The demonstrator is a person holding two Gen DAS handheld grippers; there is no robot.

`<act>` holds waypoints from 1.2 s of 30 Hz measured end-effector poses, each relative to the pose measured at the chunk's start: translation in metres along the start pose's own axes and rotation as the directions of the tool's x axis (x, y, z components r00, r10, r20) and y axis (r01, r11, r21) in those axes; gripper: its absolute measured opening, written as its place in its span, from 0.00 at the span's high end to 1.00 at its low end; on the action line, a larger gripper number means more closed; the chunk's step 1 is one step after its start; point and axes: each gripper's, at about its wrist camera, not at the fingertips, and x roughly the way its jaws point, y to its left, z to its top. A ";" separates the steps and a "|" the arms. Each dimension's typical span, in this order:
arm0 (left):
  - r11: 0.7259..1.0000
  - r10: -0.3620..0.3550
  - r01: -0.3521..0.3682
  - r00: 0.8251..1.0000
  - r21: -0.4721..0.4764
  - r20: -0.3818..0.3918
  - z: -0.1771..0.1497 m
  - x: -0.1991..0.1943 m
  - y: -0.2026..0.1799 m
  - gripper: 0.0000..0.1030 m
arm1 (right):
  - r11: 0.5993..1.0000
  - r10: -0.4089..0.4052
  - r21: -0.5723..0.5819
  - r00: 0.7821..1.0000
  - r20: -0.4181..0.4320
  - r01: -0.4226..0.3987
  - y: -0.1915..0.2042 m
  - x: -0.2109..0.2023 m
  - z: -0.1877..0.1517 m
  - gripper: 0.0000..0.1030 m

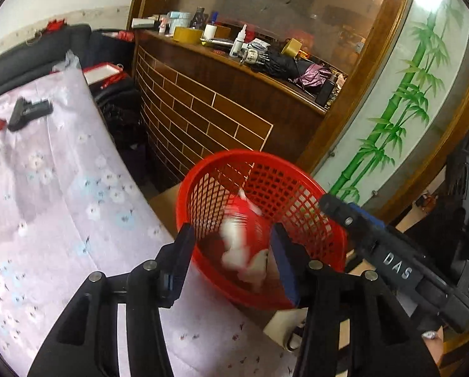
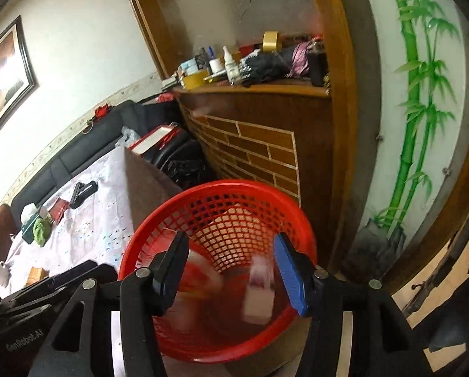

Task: Collect trash
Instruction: 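Carry both items to the red wastebasket and open both grippers to drop them, then return to the table and grasp the white glove with the left gripper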

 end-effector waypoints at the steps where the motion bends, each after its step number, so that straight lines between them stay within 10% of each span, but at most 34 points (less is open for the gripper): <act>1: 1.000 0.005 -0.005 1.000 -0.007 0.006 -0.003 -0.006 0.003 0.52 | 1.000 0.003 0.001 1.000 0.011 -0.003 0.000 -0.005 -0.002 0.41; 14: 0.972 0.221 -0.209 0.967 -0.104 0.124 -0.069 -0.131 0.067 0.45 | 0.988 0.129 -0.084 0.991 -0.023 -0.131 0.063 -0.030 -0.034 0.34; 24: 0.909 0.386 -0.331 0.898 -0.253 0.213 -0.135 -0.258 0.142 0.44 | 0.893 0.306 -0.282 0.933 -0.191 -0.351 0.186 -0.037 -0.092 0.34; 30: 0.813 0.526 -0.401 0.816 -0.422 0.238 -0.192 -0.337 0.200 0.40 | 0.785 0.386 -0.377 0.864 -0.324 -0.492 0.258 -0.045 -0.137 0.34; 34: 0.701 0.641 -0.471 0.745 -0.536 0.183 -0.225 -0.370 0.247 0.35 | 0.709 0.417 -0.425 0.821 -0.389 -0.562 0.296 -0.056 -0.165 0.34; 36: 0.675 0.651 -0.471 0.743 -0.568 0.157 -0.234 -0.374 0.269 0.35 | 0.678 0.431 -0.438 0.801 -0.416 -0.591 0.311 -0.062 -0.177 0.34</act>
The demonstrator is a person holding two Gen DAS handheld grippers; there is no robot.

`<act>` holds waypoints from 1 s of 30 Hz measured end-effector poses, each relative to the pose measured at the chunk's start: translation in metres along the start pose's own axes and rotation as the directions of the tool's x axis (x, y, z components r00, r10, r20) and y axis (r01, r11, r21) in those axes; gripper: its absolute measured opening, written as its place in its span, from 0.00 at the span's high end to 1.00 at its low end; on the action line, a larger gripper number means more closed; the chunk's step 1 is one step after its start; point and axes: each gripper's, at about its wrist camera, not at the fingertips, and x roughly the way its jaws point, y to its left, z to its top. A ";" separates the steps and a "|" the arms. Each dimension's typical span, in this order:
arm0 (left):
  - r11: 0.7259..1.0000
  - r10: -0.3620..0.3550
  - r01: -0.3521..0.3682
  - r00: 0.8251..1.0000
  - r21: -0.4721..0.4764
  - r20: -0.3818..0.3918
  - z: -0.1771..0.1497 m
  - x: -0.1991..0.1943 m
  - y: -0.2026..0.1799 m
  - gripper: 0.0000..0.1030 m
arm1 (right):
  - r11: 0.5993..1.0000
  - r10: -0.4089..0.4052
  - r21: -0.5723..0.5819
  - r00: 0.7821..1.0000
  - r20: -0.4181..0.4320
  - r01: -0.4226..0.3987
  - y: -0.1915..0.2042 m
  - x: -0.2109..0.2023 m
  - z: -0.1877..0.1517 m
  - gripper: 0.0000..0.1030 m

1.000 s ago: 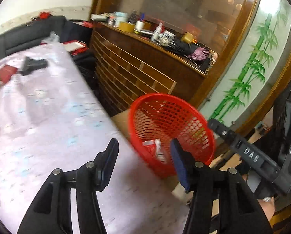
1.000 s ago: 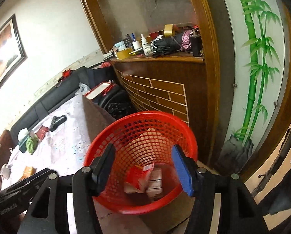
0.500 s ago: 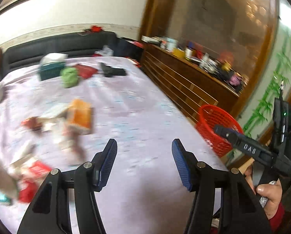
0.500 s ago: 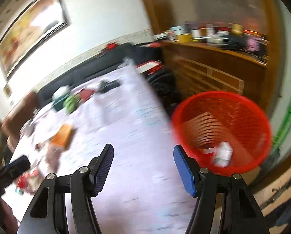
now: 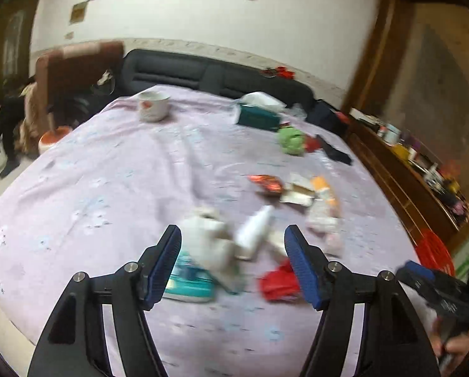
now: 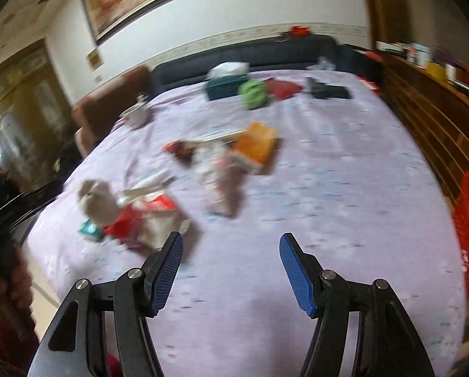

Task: Collect trash
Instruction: 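Return to the table and grasp the white glove with the left gripper, then grasp the red paper bag with the right gripper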

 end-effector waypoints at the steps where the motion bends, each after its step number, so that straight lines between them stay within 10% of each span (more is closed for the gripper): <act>1: 1.000 0.008 -0.008 1.000 -0.017 -0.013 0.001 0.007 0.008 0.35 | 1.000 0.011 -0.015 1.000 -0.007 -0.011 0.008 0.003 -0.001 0.34; 9: 0.998 0.063 -0.062 0.992 0.008 -0.108 -0.006 0.071 0.015 0.37 | 0.992 0.085 -0.092 0.995 -0.061 -0.091 0.047 0.017 -0.010 0.34; 13: 0.998 0.058 -0.058 0.993 0.004 -0.101 -0.010 0.083 0.016 0.61 | 0.983 0.134 -0.119 0.988 -0.078 -0.143 0.063 0.022 -0.012 0.34; 20: 1.000 0.011 -0.012 0.999 -0.028 -0.037 -0.012 0.063 0.026 0.65 | 0.961 0.232 -0.114 0.958 -0.171 -0.253 0.094 0.054 -0.014 0.34; 30: 0.999 -0.038 0.039 0.999 -0.021 0.032 -0.016 0.028 0.029 0.65 | 0.989 0.102 -0.097 0.986 -0.135 -0.116 0.107 0.101 0.005 0.42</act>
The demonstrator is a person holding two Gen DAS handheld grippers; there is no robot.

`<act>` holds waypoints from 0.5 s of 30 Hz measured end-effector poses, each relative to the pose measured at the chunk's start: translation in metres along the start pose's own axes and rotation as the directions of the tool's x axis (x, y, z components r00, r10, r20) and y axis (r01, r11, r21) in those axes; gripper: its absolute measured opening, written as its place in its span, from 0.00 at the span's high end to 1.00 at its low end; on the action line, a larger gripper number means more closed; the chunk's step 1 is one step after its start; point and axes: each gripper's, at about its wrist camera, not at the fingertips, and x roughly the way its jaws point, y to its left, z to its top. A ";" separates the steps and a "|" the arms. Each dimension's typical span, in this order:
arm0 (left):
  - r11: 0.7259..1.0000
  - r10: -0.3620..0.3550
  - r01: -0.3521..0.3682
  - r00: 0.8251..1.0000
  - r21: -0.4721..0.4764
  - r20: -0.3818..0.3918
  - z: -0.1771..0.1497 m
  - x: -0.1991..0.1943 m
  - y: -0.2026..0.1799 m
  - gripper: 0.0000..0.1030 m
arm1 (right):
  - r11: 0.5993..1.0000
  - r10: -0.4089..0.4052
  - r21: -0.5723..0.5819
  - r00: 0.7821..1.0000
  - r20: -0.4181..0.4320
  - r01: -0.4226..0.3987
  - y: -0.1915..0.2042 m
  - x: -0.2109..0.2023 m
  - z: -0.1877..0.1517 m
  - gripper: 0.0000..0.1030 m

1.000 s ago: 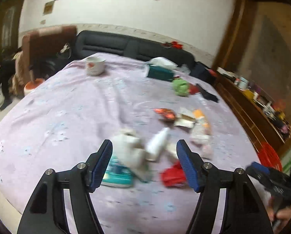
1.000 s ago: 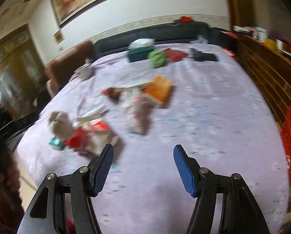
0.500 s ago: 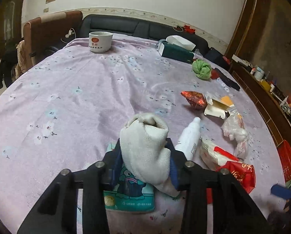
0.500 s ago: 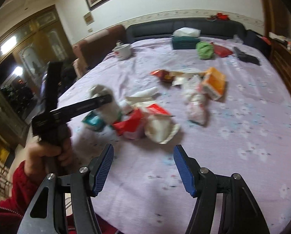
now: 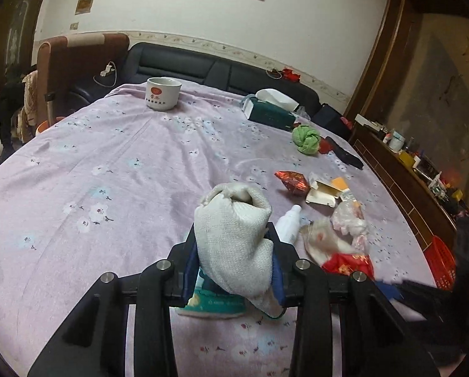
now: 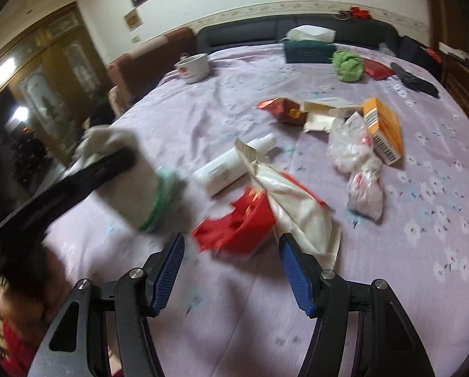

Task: Collect trash
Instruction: 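Grasp the red paper bag with the right gripper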

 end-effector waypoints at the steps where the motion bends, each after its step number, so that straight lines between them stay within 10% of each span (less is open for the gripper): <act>1: 1.000 -0.005 0.005 1.000 0.007 0.002 -0.002 -0.002 -0.002 0.65 | 1.000 -0.018 -0.008 1.000 -0.003 0.018 0.000 0.004 0.003 0.49; 4: 0.999 -0.032 0.032 0.999 0.027 0.006 -0.008 -0.006 -0.011 0.65 | 1.000 -0.026 0.006 1.000 -0.008 0.026 -0.006 0.008 0.005 0.65; 15: 0.985 -0.119 0.118 0.993 0.123 0.000 -0.033 0.001 -0.056 0.65 | 0.991 -0.129 0.065 0.970 0.208 0.117 -0.042 -0.053 -0.013 0.67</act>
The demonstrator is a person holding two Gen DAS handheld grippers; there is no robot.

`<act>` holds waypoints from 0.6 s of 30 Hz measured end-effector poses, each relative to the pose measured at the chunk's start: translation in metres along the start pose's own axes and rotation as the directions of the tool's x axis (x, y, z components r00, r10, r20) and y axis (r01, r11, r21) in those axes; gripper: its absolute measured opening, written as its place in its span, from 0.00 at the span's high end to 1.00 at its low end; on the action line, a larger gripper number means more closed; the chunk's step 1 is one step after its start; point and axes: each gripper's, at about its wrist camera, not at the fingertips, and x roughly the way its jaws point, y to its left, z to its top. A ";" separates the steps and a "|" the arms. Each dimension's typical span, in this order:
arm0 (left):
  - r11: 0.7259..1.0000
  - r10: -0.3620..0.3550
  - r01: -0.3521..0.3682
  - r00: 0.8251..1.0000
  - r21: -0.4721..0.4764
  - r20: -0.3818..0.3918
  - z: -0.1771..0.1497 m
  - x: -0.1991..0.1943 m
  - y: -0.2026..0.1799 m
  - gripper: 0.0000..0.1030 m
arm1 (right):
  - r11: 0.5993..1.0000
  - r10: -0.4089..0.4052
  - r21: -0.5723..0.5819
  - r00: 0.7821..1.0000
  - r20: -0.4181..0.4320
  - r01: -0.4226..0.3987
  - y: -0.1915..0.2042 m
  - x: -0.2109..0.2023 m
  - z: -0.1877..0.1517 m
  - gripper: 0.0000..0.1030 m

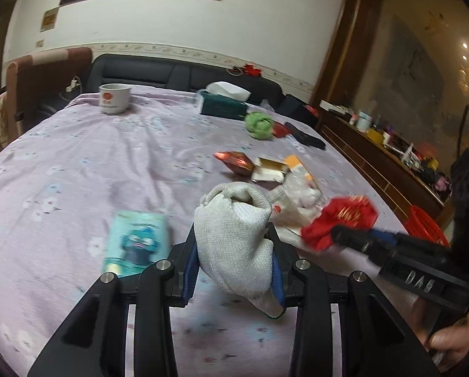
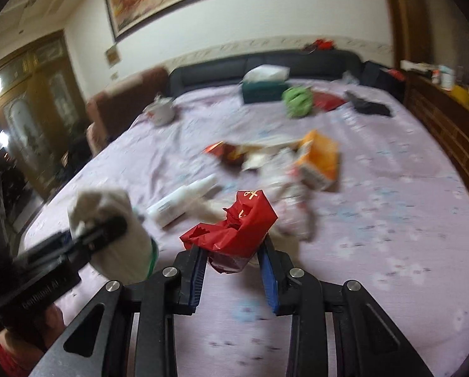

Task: Collect trash
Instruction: 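Grasp the red paper bag with the right gripper, then hold the red bag in the right gripper while the left holds the glove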

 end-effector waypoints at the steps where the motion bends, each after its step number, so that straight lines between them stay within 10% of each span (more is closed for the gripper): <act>1: 1.000 -0.007 0.007 1.000 0.007 -0.001 -0.002 0.002 -0.004 0.65 | 1.000 -0.013 0.005 1.000 0.014 0.013 -0.004 -0.004 0.000 0.67; 18: 0.997 0.043 -0.043 0.999 0.061 0.005 -0.010 0.016 -0.020 0.65 | 0.992 -0.092 0.093 0.990 0.109 0.082 -0.048 -0.018 -0.006 0.67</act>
